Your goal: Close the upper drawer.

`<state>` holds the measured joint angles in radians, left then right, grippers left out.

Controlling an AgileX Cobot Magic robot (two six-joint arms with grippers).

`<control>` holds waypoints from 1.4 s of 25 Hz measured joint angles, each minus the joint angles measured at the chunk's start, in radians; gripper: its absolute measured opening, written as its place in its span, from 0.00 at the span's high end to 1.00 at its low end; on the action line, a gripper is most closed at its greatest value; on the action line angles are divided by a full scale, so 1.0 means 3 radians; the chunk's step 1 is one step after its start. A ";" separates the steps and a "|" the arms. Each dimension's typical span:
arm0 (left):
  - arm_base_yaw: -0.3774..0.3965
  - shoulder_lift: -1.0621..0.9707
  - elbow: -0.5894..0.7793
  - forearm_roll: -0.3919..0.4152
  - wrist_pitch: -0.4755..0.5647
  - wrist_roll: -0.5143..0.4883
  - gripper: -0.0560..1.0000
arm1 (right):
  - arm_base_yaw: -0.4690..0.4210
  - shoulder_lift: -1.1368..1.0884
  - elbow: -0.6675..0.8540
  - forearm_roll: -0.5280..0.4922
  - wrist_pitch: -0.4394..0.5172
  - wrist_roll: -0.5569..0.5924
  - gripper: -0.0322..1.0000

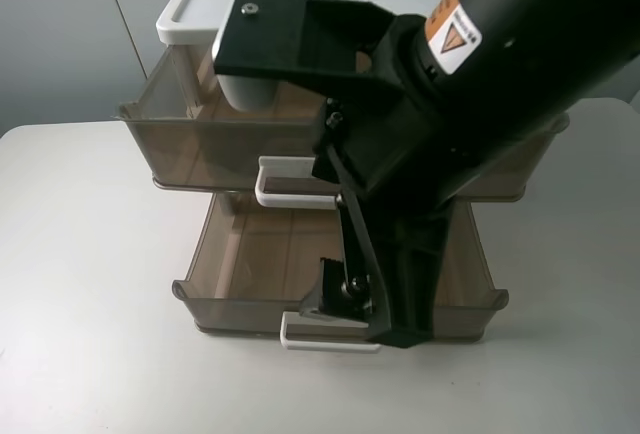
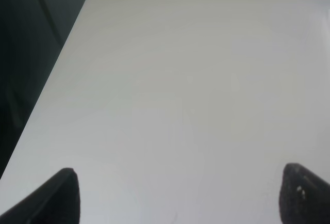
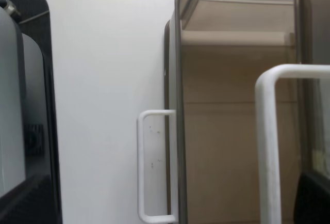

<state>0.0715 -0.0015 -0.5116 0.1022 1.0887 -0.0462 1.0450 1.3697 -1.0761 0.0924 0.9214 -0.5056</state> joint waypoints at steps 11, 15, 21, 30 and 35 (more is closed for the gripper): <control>0.0000 0.0000 0.0000 0.0000 0.0000 0.0000 0.25 | 0.0000 0.0161 0.0000 -0.0200 -0.0043 -0.0111 0.29; 0.0000 0.0000 0.0000 0.0000 0.0000 0.0000 0.25 | 0.0000 0.0161 0.0000 -0.0457 -0.0049 -0.0117 0.29; 0.0000 0.0000 0.0000 0.0000 0.0000 -0.0006 0.25 | 0.0000 0.0161 0.0000 -0.0651 -0.0170 -0.0123 0.29; 0.0000 0.0000 0.0000 0.0000 0.0000 -0.0006 0.25 | -0.0063 0.0307 0.0000 -0.0902 -0.0246 -0.0123 0.29; 0.0000 0.0000 0.0000 0.0000 0.0000 0.0000 0.25 | -0.0157 0.0365 0.0000 -0.1014 -0.0367 -0.0123 0.29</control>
<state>0.0715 -0.0015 -0.5116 0.1022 1.0887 -0.0461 0.9978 1.4791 -1.0761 -0.2119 0.8111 -0.5425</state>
